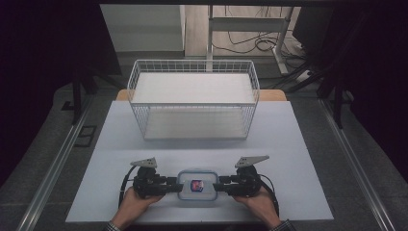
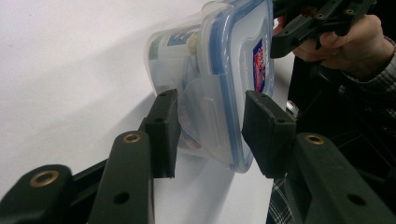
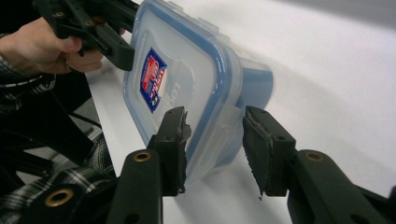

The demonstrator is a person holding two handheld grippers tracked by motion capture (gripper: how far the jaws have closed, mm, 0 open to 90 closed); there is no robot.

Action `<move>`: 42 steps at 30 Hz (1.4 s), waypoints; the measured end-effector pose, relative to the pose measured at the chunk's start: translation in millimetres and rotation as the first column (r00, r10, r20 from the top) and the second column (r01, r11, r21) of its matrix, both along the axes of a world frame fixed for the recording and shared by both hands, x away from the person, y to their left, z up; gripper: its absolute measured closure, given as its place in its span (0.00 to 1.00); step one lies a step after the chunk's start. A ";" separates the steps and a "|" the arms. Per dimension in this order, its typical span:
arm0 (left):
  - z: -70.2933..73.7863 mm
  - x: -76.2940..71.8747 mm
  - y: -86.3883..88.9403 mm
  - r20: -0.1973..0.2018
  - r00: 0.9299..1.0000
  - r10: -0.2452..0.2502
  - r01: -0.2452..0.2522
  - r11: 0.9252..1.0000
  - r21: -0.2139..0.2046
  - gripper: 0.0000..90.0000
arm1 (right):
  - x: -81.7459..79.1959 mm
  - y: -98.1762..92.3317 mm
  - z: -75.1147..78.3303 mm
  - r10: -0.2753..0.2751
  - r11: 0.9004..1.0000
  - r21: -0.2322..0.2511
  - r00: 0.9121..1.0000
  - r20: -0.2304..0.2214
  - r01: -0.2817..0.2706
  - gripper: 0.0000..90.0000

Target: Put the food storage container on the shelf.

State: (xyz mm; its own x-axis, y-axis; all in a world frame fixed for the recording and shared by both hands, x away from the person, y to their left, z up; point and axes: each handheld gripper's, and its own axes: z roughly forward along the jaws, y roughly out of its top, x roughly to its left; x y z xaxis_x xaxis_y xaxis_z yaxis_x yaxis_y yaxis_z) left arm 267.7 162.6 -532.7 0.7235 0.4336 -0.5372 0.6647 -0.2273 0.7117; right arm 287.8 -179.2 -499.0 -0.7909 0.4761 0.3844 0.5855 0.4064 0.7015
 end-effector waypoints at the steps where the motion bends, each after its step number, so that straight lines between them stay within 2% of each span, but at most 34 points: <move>1: -0.2 -0.6 -0.1 -0.001 1.000 0.004 -0.004 1.000 0.000 0.63 | -0.2 0.2 -1.2 -0.015 1.000 -0.001 1.000 -0.020 0.015 0.62; 2: -0.5 -1.3 0.0 -0.005 1.000 0.008 -0.008 1.000 -0.003 0.63 | -2.2 1.8 -3.7 -0.036 0.999 -0.001 0.998 -0.047 0.036 0.60; 6: -0.6 -5.2 -0.6 -0.002 1.000 0.022 -0.022 1.000 0.000 0.64 | -4.1 3.0 -4.2 -0.053 0.999 0.005 0.997 -0.059 0.053 0.60; 8: -0.9 -5.6 -0.5 -0.010 0.999 0.031 -0.031 1.000 -0.005 0.64 | -4.3 1.0 -4.7 -0.076 0.997 0.021 0.994 -0.076 0.078 0.63; 10: -1.9 -5.6 -0.1 -0.021 0.999 0.037 -0.038 0.999 -0.018 0.64 | -4.0 -3.5 -3.1 -0.088 0.995 0.045 0.992 -0.086 0.092 0.74; 12: -1.5 -5.9 -0.7 -0.025 0.999 0.041 -0.042 0.999 -0.018 0.64 | -2.2 -6.5 -4.0 -0.095 0.993 0.064 0.988 -0.121 0.103 0.74; 14: -2.0 -5.3 -0.2 -0.035 0.998 0.042 -0.044 0.999 -0.029 0.64 | -1.5 -6.5 -5.8 -0.095 0.992 0.066 0.986 -0.134 0.105 0.73; 17: -2.1 -4.3 0.9 -0.045 0.998 0.033 -0.035 0.999 -0.041 0.65 | -1.8 -4.0 -6.9 -0.095 0.994 0.049 0.989 -0.117 0.101 0.64; 19: -3.0 -3.7 1.4 -0.047 0.998 0.031 -0.034 0.998 -0.047 0.65 | -1.3 -3.7 -8.6 -0.094 0.993 0.054 0.988 -0.120 0.101 0.63; 22: -3.9 -2.7 1.8 -0.053 0.998 0.034 -0.037 0.998 -0.057 0.65 | -0.5 -3.9 -9.3 -0.096 0.993 0.060 0.988 -0.125 0.104 0.63; 23: -4.0 -2.6 1.8 -0.056 0.998 0.035 -0.039 0.997 -0.061 0.65 | 0.0 -4.2 -9.3 -0.096 0.993 0.060 0.987 -0.128 0.104 0.64; 24: -3.6 -2.7 1.3 -0.058 0.998 0.039 -0.043 0.997 -0.063 0.65 | 0.4 -5.6 -7.6 -0.111 0.989 0.078 0.984 -0.137 0.123 0.70; 28: -3.1 -2.2 1.6 -0.057 0.998 0.037 -0.040 0.998 -0.058 0.66 | 1.2 -6.4 -5.2 -0.117 0.988 0.088 0.983 -0.144 0.130 0.73; 30: -2.9 -1.7 2.4 -0.058 0.998 0.028 -0.032 0.997 -0.068 0.66 | 0.7 -6.4 -4.1 -0.116 0.989 0.078 0.983 -0.144 0.129 0.72; 32: -2.3 -2.0 2.1 -0.057 0.998 0.027 -0.031 0.997 -0.072 0.67 | 1.0 -5.8 -7.1 -0.108 0.990 0.072 0.984 -0.139 0.119 0.65; 33: -2.9 -1.5 2.7 -0.055 0.998 0.022 -0.026 0.997 -0.069 0.67 | 1.7 -6.4 -8.9 -0.108 0.989 0.084 0.983 -0.149 0.121 0.64; 35: -4.3 -1.0 3.3 -0.064 0.998 0.023 -0.028 0.997 -0.076 0.67 | 2.5 -6.8 -10.3 -0.106 0.988 0.093 0.981 -0.163 0.122 0.63; 39: -6.5 0.0 4.4 -0.071 0.997 0.021 -0.026 0.997 -0.075 0.66 | 3.3 -5.7 -11.4 -0.099 0.989 0.098 0.983 -0.158 0.115 0.62; 42: -6.5 0.3 4.5 -0.069 0.997 0.021 -0.026 0.997 -0.075 0.66 | 4.5 -6.5 -13.3 -0.102 0.986 0.114 0.977 -0.186 0.125 0.62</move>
State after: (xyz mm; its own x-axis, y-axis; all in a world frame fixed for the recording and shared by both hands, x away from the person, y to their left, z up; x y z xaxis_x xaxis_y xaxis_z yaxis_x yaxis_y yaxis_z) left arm 267.9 167.0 -539.2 0.6741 0.4061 -0.6170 0.7168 -0.1582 0.6791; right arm 292.3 -185.7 -512.3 -0.6479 0.4983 0.5761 0.7429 0.2465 0.6223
